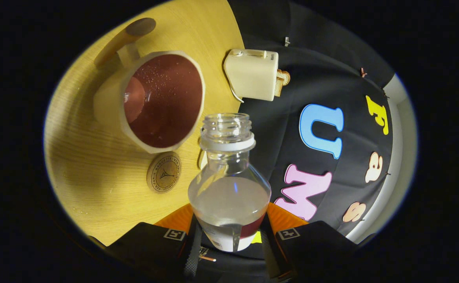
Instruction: Take the bottle from table, then pour the juice into the cup, finally place the bottle on the coaster
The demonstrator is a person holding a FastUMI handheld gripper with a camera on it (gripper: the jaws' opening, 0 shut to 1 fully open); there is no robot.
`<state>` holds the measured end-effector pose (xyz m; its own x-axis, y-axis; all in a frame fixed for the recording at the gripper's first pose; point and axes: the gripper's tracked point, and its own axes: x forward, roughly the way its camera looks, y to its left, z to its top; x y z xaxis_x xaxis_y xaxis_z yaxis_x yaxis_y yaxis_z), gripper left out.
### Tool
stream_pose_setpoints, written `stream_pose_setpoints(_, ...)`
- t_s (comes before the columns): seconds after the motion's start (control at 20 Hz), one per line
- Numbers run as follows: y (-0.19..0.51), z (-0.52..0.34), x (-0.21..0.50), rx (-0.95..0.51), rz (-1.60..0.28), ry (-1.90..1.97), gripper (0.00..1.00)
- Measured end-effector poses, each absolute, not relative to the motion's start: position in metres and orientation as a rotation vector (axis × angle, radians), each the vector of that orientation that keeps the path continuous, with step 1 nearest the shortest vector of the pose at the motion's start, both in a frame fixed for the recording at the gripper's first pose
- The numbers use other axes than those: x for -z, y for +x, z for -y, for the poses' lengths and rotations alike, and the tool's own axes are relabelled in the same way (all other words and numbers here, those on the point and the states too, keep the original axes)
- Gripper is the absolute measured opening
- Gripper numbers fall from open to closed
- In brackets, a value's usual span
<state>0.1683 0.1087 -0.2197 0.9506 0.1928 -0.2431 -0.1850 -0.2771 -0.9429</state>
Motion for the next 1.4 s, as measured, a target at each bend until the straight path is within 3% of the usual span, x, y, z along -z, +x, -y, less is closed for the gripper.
stream_pose_setpoints(1.4, 0.185, -0.135, 0.190, -0.444, 0.226, -2.105, 0.69)
